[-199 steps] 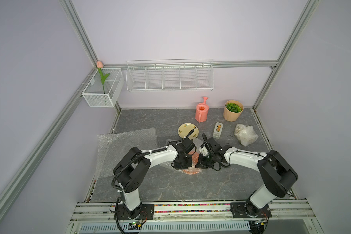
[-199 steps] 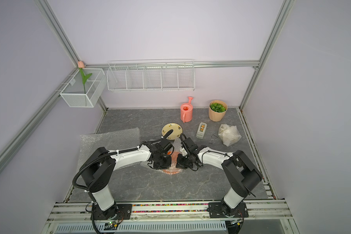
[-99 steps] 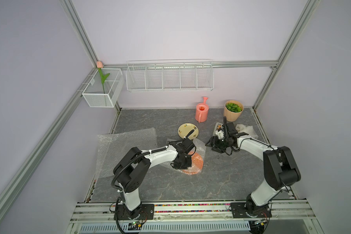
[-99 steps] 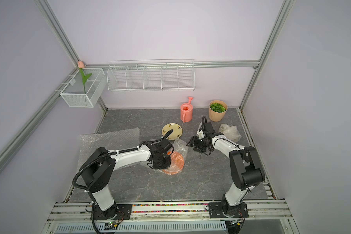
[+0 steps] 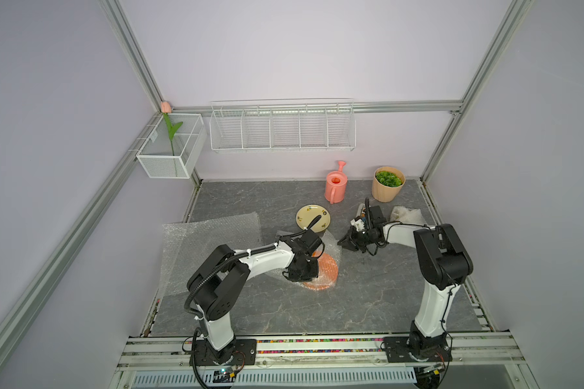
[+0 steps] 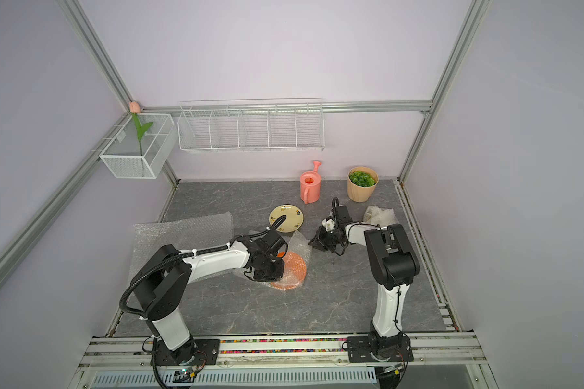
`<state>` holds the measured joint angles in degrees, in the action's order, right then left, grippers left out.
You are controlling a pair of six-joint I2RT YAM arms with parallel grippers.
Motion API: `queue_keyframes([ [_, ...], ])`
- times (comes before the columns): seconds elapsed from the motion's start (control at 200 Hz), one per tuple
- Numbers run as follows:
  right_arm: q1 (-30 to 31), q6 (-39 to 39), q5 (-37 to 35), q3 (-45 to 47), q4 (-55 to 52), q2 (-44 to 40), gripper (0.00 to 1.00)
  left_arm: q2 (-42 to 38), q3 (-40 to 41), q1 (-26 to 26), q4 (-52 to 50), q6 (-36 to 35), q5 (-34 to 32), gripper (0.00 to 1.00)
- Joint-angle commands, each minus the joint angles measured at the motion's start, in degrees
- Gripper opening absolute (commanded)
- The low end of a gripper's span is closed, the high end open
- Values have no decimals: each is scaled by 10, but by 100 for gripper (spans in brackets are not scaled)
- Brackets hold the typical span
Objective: Wrap dinner plates in bubble wrap
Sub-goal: Wrap the plate in the bubble wrap.
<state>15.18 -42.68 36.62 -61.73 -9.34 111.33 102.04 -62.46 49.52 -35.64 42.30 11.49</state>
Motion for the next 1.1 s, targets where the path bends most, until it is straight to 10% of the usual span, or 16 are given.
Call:
queue_keyframes([
  [0.0,-3,-10,-16,15,34,-22,7,-2,20,0,-18,-6,-3,0],
  [0.535,131,42,-47,142,-100,-330,7,-1,26,-66,41,-10,87,0],
  [1.095,291,-58,-162,122,10,-149,7,6,66,-67,84,-7,137,0],
])
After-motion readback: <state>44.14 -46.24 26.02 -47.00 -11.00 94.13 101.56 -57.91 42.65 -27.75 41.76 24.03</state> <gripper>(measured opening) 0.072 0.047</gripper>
